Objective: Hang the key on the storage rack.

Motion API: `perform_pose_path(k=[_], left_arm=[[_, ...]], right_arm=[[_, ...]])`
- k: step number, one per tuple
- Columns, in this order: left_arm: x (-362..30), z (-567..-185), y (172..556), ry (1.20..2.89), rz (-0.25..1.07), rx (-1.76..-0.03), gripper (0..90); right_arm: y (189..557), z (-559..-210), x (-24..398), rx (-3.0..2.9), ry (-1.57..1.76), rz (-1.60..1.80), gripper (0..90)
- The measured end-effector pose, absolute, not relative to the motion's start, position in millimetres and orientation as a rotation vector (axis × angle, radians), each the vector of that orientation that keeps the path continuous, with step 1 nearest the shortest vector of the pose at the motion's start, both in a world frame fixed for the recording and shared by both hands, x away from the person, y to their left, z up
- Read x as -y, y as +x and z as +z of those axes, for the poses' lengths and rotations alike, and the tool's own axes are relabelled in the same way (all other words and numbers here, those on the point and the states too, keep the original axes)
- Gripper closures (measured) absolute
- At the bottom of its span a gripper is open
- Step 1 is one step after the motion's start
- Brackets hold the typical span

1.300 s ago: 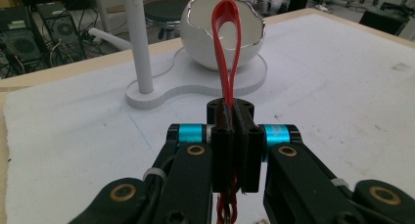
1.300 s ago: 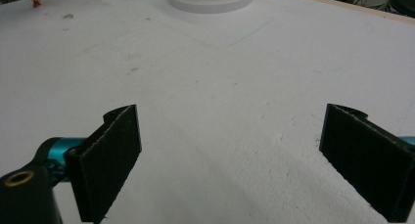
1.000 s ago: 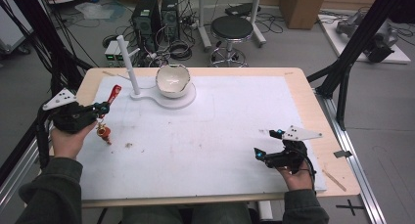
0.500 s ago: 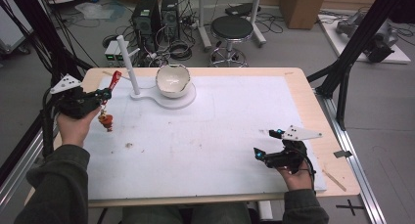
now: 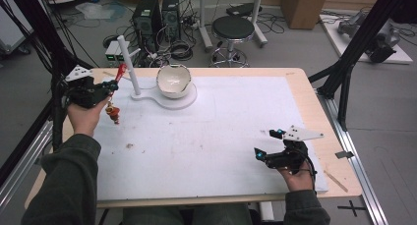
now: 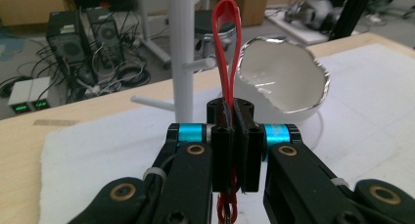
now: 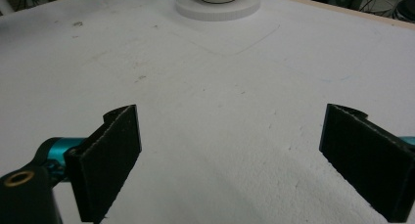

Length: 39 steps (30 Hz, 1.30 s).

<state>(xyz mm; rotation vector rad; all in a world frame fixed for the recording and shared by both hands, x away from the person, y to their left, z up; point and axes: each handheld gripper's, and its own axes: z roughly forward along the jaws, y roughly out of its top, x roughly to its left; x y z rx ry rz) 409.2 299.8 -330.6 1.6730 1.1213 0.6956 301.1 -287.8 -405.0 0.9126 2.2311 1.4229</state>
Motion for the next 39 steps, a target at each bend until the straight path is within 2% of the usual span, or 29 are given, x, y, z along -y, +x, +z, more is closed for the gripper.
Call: perform_pose_path(k=[13,39], left_arm=[[-295.1,-339.9,416.9,1.739,0.725,-1.157,86.5],[-289.5,-346.6,426.9,1.766,0.728,-1.198,86.1]], right_arm=[[300.8,-404.4,288.8,-2.222,0.91,1.429,7.3],[301.3,-404.6,287.9,-2.225,0.911,1.434,7.3]])
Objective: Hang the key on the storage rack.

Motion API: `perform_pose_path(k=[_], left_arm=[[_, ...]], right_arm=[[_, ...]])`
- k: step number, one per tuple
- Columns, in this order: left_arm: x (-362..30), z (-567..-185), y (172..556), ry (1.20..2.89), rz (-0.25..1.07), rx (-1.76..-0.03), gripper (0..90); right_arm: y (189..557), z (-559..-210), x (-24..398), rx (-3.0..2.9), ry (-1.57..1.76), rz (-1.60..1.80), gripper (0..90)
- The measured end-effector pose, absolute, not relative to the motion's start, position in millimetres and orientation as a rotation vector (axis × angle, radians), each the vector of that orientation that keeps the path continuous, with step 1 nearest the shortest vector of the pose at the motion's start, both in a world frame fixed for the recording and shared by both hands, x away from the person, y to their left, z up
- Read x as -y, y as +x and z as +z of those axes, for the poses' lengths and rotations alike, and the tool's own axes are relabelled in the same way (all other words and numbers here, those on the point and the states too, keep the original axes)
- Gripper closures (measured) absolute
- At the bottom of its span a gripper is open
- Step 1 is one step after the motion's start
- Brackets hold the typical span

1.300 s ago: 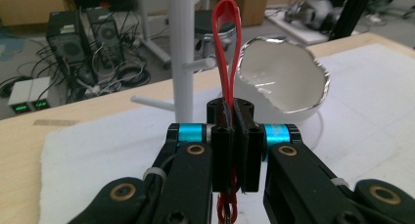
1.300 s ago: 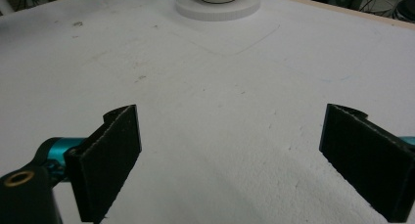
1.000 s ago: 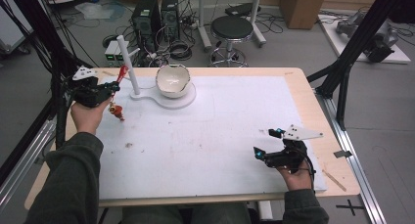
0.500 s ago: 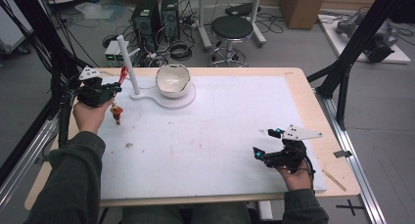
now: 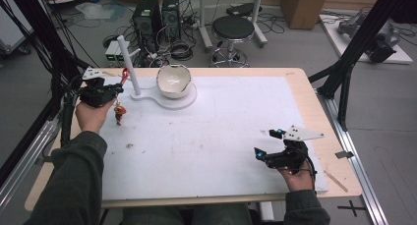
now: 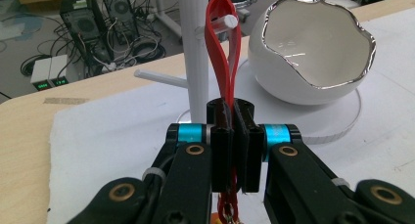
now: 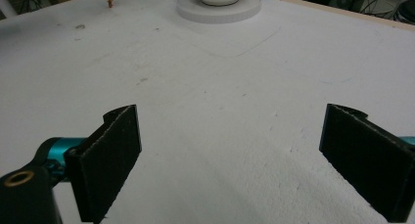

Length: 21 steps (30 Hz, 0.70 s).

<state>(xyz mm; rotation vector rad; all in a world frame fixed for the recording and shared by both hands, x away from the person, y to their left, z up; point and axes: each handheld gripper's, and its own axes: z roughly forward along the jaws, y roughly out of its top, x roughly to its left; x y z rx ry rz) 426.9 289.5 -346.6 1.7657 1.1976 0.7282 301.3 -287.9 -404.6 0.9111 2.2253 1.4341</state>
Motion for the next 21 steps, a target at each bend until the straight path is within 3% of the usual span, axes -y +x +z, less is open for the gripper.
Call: perform_pose_path(k=[8,12,21], left_arm=[[-287.7,-349.2,430.6,1.778,0.716,-1.2,85.6],[-286.1,-349.5,432.0,1.783,0.709,-1.208,78.1],[-287.8,-346.9,430.0,1.773,0.705,-1.188,77.4]], right_arm=[[301.1,-404.9,287.3,-2.232,0.915,1.432,7.3],[301.6,-405.1,288.1,-2.229,0.909,1.434,7.3],[300.8,-404.9,288.4,-2.229,0.913,1.433,7.3]])
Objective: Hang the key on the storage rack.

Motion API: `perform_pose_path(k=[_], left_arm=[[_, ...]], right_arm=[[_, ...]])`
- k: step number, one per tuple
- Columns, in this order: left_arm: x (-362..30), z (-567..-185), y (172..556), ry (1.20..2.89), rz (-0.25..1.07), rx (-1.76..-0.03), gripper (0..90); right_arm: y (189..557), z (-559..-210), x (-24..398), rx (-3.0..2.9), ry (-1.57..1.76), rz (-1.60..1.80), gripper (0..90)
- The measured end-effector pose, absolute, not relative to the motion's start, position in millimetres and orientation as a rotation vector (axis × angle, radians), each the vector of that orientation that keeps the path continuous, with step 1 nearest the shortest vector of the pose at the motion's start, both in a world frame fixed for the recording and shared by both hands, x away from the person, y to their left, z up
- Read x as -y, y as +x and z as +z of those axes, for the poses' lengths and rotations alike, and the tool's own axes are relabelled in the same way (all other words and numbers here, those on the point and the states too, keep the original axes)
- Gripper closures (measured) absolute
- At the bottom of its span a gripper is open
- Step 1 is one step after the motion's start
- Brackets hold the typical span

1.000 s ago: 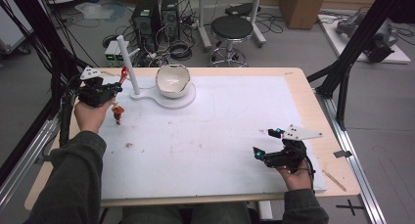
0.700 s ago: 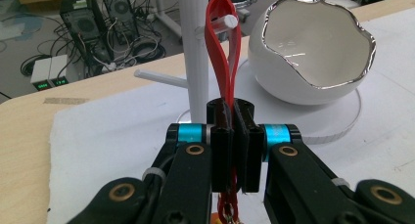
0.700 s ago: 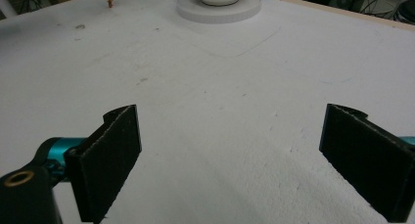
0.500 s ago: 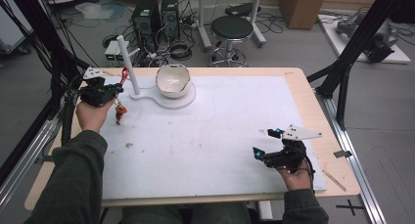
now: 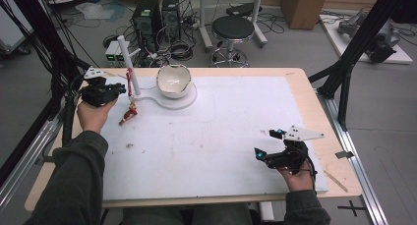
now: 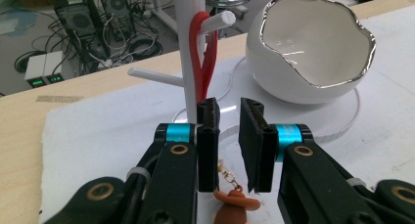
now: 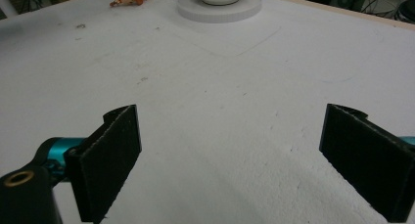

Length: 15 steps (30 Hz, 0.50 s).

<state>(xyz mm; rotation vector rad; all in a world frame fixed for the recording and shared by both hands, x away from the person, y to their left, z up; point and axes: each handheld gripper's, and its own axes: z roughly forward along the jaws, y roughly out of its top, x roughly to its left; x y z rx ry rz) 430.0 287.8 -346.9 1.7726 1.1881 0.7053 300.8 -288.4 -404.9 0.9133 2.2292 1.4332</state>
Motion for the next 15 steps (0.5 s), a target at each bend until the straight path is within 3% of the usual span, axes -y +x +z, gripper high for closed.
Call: perform_pose_path(k=[15], left_arm=[[-287.3,-343.8,425.2,1.768,0.684,-1.15,76.0]], right_arm=[[300.5,-404.9,288.4,-2.23,0.914,1.431,7.3]])
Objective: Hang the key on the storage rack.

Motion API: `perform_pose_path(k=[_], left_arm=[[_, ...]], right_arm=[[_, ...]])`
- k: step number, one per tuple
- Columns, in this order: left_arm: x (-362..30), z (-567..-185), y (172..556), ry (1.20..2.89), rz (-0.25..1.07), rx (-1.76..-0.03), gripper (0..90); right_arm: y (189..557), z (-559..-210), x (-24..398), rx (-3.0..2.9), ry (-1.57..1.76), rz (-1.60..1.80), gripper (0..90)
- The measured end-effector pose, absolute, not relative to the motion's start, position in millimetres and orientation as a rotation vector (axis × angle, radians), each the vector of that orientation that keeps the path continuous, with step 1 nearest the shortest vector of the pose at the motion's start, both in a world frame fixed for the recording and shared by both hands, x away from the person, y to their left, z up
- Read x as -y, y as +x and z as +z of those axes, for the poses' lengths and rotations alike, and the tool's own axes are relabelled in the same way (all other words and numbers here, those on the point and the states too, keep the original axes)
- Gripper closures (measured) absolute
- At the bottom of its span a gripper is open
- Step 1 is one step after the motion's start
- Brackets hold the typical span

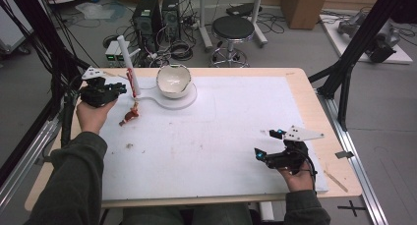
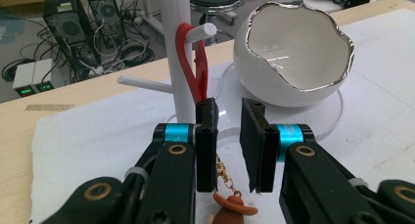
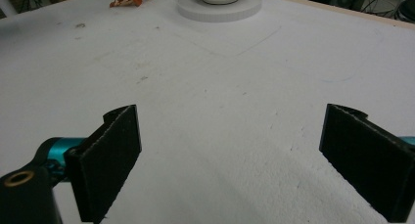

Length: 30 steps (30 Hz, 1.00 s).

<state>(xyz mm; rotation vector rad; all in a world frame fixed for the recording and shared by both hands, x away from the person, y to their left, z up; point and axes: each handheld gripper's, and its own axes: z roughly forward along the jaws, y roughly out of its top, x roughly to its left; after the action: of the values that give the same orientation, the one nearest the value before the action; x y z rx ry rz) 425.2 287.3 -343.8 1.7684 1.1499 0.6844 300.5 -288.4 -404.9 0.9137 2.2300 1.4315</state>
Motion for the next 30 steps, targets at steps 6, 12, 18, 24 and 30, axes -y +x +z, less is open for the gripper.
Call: perform_pose_path(k=[6,12,18,24,30], left_arm=[[-288.0,-345.2,422.2,1.767,0.676,-1.151,74.3],[-288.3,-345.7,418.9,1.763,0.668,-1.145,71.9],[-285.4,-343.8,415.8,1.775,0.66,-1.122,70.9],[-282.1,-342.4,412.4,1.788,0.645,-1.095,69.4],[-280.8,-342.0,407.9,1.78,0.632,-1.084,67.7]], right_arm=[[300.3,-404.6,289.0,-2.228,0.913,1.433,7.3],[299.6,-404.4,289.4,-2.223,0.919,1.435,7.3],[300.0,-404.5,290.2,-2.222,0.919,1.436,7.3],[298.9,-404.1,290.6,-2.22,0.916,1.436,7.3],[299.2,-403.7,290.3,-2.219,0.912,1.438,7.3]])
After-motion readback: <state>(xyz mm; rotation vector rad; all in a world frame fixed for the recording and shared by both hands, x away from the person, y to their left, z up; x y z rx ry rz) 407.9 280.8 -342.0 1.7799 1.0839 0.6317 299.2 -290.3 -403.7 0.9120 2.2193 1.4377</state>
